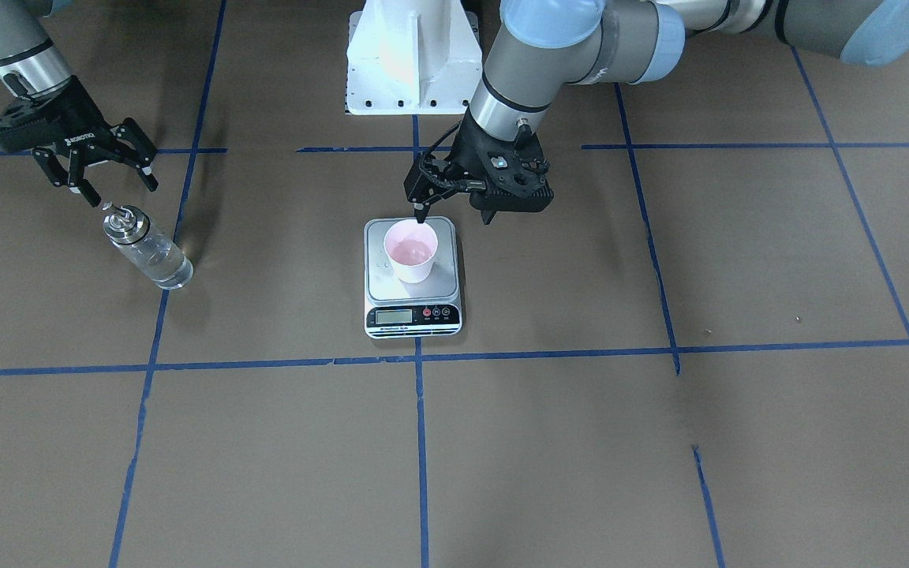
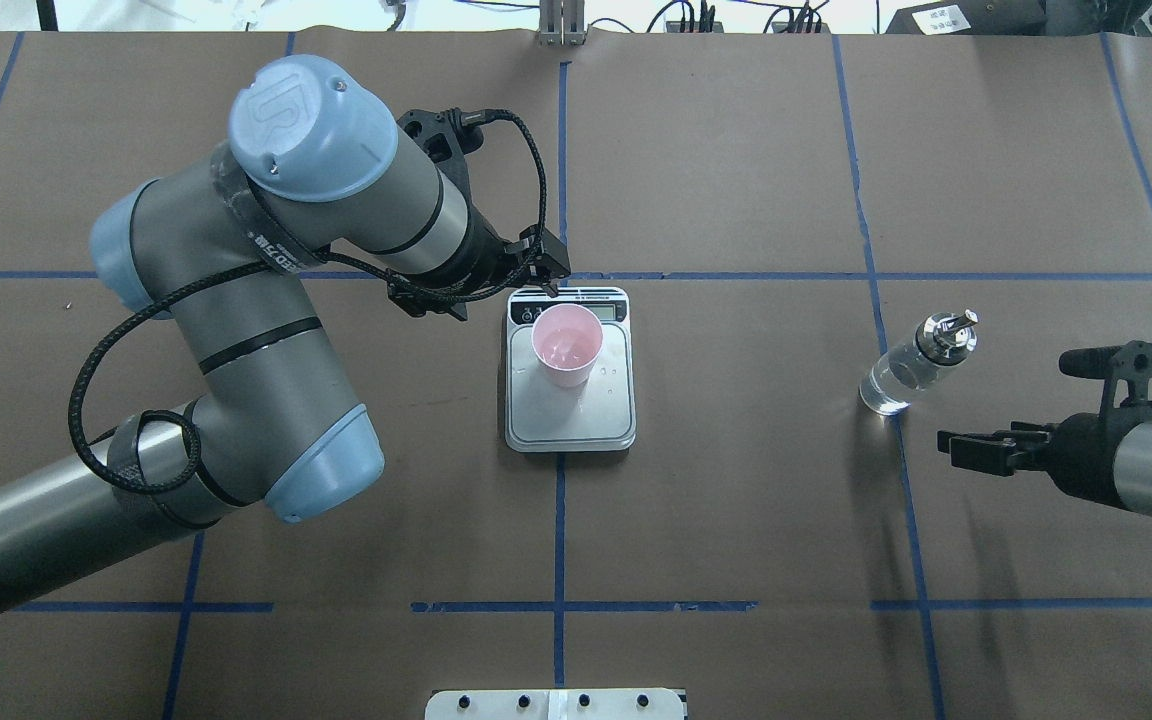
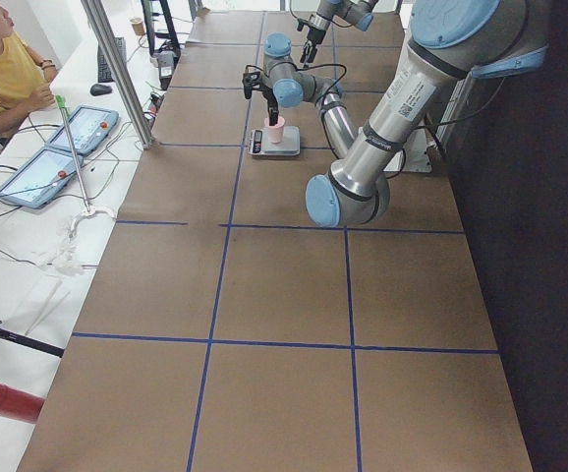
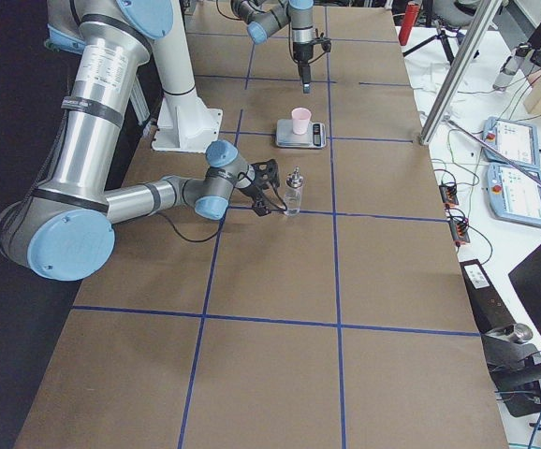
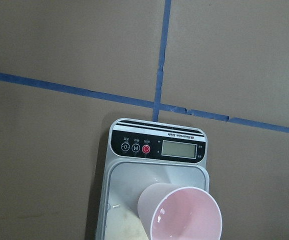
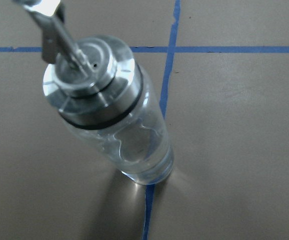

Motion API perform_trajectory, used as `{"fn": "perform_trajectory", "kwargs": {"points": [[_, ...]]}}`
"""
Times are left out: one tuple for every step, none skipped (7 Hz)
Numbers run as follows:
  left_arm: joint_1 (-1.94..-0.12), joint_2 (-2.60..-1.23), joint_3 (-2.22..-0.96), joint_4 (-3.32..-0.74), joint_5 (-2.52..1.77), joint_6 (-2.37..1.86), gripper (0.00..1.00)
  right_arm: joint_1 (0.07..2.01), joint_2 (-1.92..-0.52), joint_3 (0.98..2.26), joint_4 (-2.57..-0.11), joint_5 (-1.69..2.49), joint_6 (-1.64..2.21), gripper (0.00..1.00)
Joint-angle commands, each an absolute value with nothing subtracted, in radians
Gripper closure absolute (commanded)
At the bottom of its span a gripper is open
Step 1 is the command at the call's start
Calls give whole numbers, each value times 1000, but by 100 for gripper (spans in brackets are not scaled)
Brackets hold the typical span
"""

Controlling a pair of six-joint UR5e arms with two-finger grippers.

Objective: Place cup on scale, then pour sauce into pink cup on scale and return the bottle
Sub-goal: 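Raise the left gripper away from the cup while the right gripper approaches the glass bottle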

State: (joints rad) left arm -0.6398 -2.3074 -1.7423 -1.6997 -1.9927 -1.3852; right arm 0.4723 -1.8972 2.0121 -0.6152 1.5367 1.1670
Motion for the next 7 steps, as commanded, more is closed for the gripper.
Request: {"fn": "perform_trajectory", "kwargs": {"points": [[-643, -2304, -1741, -1700, -1993, -1385, 0, 375, -1864, 2011, -629, 1331, 1203, 0], [-646, -2298, -1743, -1701, -1993, -1382, 0, 327, -1843, 2014, -714, 1207, 1206, 0], [-650, -2298, -1743, -1703, -1991, -1381, 0, 318, -1797, 2014, -783, 1156, 1266, 0], [-663, -2292, -1743, -1703, -1965, -1379, 0, 314, -1793, 2013, -787, 1094, 1355, 0], [-664, -2283, -1741, -1706, -1956, -1362, 0, 308, -1793, 2011, -788, 1047, 1362, 0], [-667, -2283, -1741, -1704, -1956, -1353, 0, 296, -1796, 1999, -788, 954, 1362, 0], [-676, -2284, -1743, -1703, -1956, -1351, 0, 267, -1796, 1990, -790, 875, 1362, 0]]}}
